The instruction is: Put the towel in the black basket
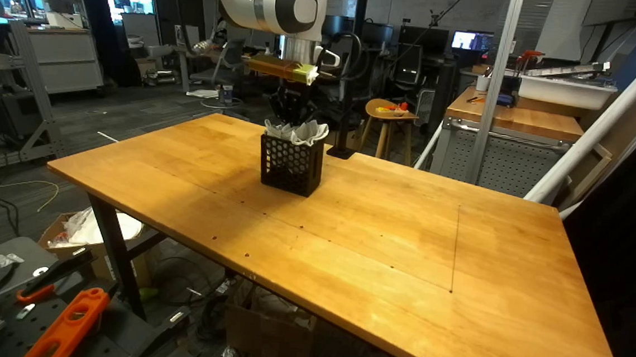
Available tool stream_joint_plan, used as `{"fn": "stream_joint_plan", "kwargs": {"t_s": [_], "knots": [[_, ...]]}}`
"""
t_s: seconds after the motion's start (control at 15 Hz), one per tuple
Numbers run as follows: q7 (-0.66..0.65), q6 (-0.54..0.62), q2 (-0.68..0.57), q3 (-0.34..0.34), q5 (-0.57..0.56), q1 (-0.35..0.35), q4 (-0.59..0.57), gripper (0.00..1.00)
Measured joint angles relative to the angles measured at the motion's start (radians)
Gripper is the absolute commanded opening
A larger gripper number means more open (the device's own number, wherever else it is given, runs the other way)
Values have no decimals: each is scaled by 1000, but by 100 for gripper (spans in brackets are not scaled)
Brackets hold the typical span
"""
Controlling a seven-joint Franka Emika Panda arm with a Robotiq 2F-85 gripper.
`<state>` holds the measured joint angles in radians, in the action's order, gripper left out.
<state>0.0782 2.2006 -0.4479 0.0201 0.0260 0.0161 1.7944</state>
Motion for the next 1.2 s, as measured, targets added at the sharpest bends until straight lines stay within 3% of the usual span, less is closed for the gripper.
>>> {"fn": "stream_joint_plan", "kwargs": {"t_s": [0.6, 1.2], "knots": [[24, 54, -2, 4, 98, 25, 39, 9], [127, 192, -52, 45, 221, 66, 94, 10]]}}
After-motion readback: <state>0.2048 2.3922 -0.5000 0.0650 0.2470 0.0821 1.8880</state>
